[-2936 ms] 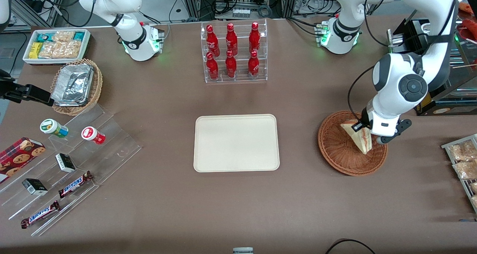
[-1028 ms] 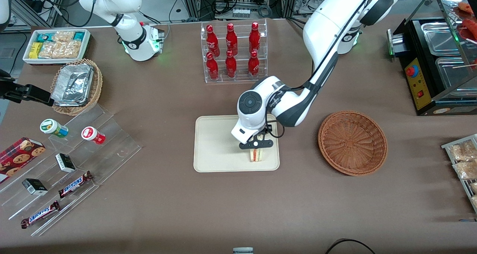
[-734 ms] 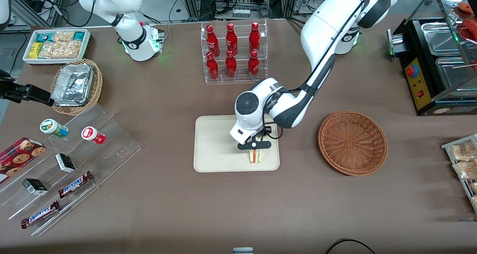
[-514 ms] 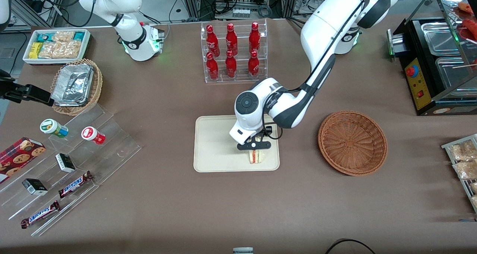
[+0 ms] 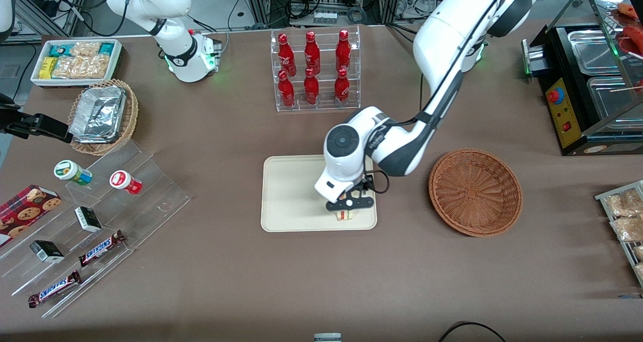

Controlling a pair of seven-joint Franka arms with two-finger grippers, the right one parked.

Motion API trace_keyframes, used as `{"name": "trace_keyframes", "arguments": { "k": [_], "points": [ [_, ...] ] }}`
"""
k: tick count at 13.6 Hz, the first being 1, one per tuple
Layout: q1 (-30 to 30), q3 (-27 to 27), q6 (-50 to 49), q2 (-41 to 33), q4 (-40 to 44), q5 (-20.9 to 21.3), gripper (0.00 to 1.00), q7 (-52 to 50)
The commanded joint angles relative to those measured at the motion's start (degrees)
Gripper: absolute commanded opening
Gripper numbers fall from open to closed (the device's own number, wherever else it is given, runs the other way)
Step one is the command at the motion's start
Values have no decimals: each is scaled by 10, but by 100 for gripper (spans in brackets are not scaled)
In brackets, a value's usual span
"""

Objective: Place sandwich from basket to tray
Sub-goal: 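Open the left gripper to release the sandwich onto the tray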

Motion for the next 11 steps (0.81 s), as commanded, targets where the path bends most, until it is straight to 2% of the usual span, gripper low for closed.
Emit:
{"name": "trace_keyframes", "arguments": {
  "k": [1, 3, 6, 9, 11],
  "points": [
    [38, -2, -24, -28, -9, 2, 100, 0],
    [71, -5, -49, -50, -9, -7, 100, 35],
    [133, -4, -81, -77, -9, -56, 100, 135],
    [189, -5, -120, -98, -11, -64, 100, 199],
    [226, -5, -152, -113, -11, -95, 100, 264]
  ]
}}
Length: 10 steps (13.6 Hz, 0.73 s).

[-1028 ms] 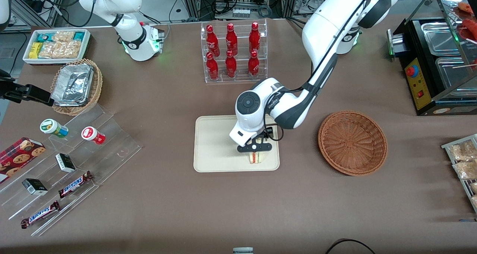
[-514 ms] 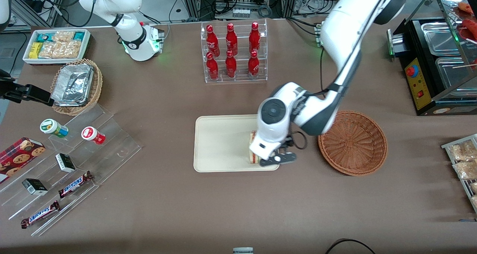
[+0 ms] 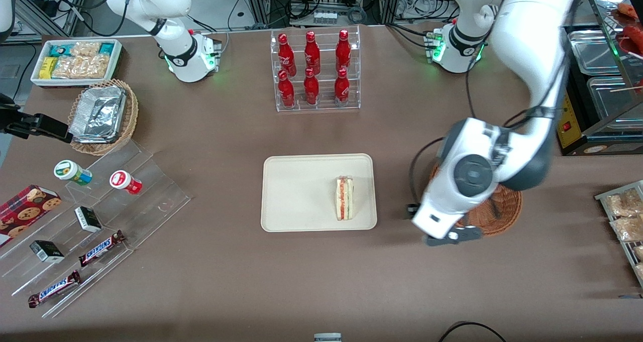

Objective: Place sandwich from basket to tray

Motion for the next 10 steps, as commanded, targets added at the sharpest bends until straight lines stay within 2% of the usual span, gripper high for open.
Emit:
{"name": "trace_keyframes", "arguments": {
  "k": [1, 4, 6, 10],
  "points": [
    [43, -5, -48, -34, -13, -31, 100, 80],
    [68, -4, -90, -67, -22, -32, 100, 100],
    [83, -5, -95, -107, -59, -32, 100, 101],
    [87, 7, -158, -179, -95, -43, 100, 126]
  ]
}}
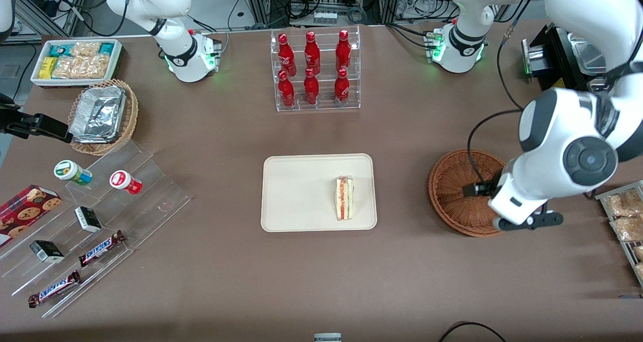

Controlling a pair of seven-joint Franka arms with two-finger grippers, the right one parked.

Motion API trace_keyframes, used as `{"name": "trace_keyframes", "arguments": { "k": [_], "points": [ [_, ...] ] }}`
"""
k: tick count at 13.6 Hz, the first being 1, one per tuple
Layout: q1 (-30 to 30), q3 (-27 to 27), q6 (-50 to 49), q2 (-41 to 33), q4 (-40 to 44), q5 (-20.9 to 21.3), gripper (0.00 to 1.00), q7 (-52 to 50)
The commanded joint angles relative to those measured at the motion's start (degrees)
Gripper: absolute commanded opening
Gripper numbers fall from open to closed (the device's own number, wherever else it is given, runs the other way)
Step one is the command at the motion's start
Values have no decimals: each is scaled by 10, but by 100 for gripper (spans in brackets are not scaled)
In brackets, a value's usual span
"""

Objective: Place sandwich from basket to tray

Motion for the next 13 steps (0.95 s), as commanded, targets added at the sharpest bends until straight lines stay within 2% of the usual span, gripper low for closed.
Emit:
{"name": "trace_keyframes", "arguments": {
  "k": [1, 3, 5, 7, 9, 13],
  "points": [
    [2, 13, -43, -68, -40, -18, 100, 24],
    [-12, 54, -67, -97, -40, -56, 100, 34],
    [-55, 124, -91, -132, -50, -72, 100, 74],
    [-59, 141, -105, -165, -61, -71, 100, 83],
    [-60, 144, -109, -183, -58, -66, 100, 135],
    [-60, 143, -110, -208, -57, -70, 100, 137]
  ]
}}
